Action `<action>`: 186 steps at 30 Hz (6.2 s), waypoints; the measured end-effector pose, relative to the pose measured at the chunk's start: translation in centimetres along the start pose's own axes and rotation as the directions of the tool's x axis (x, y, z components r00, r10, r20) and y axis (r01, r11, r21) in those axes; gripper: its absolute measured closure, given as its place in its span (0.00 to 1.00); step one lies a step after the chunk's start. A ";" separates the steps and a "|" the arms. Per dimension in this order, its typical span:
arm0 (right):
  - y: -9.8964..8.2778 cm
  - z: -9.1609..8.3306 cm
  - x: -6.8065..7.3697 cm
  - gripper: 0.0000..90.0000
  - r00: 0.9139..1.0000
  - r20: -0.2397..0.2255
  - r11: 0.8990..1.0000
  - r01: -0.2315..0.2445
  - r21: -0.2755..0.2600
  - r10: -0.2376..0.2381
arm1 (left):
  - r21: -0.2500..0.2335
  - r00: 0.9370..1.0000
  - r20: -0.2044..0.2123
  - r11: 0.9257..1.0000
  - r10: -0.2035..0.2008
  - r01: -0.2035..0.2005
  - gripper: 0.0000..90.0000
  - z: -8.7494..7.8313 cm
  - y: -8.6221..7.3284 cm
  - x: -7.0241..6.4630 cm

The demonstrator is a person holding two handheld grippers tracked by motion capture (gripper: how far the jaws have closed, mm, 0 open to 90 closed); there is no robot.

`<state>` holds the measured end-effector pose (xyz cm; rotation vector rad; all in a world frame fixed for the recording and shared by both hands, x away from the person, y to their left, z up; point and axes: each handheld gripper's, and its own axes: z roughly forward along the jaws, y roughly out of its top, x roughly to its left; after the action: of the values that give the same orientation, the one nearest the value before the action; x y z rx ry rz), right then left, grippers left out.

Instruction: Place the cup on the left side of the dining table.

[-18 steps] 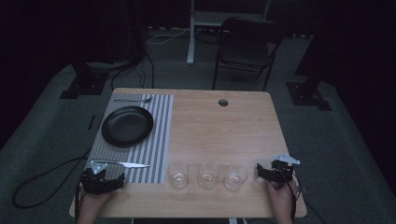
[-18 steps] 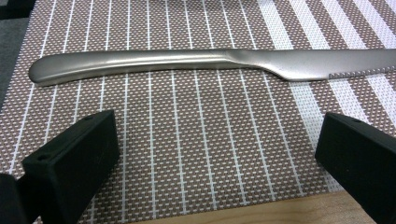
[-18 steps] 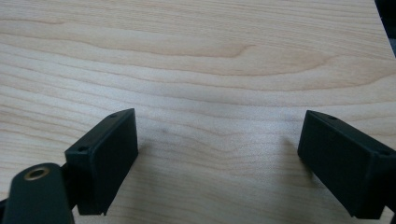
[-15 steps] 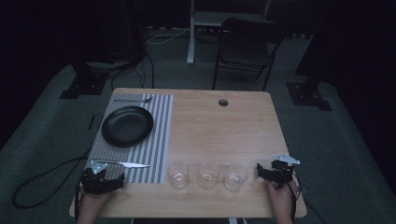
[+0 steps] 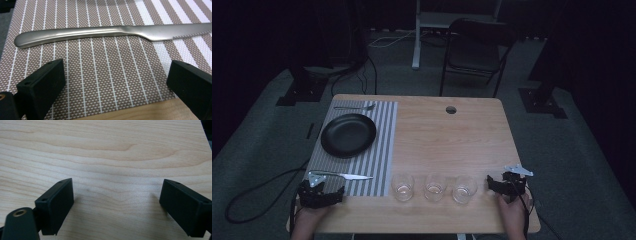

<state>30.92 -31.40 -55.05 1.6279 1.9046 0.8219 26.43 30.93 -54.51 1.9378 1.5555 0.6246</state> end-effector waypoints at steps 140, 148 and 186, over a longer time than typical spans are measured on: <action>0.0 0.0 0.0 0.13 1.000 0.000 1.000 0.000 0.000 0.000 | -0.406 0.808 0.426 0.884 0.406 -0.230 0.21 2.5 4.0 -18.2; 0.0 0.0 0.0 0.13 1.000 0.000 1.000 0.000 -0.001 0.000 | -0.383 0.818 0.398 0.885 0.416 -0.264 0.22 2.2 4.3 -18.4; 0.0 0.0 0.0 0.13 1.000 0.000 1.000 -0.001 0.000 0.001 | -0.365 0.853 0.360 0.898 0.378 -0.245 0.22 1.2 7.0 -15.9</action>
<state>30.92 -31.41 -55.05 1.6282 1.9041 0.8227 28.79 14.15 -50.72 1.9356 0.8228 0.4950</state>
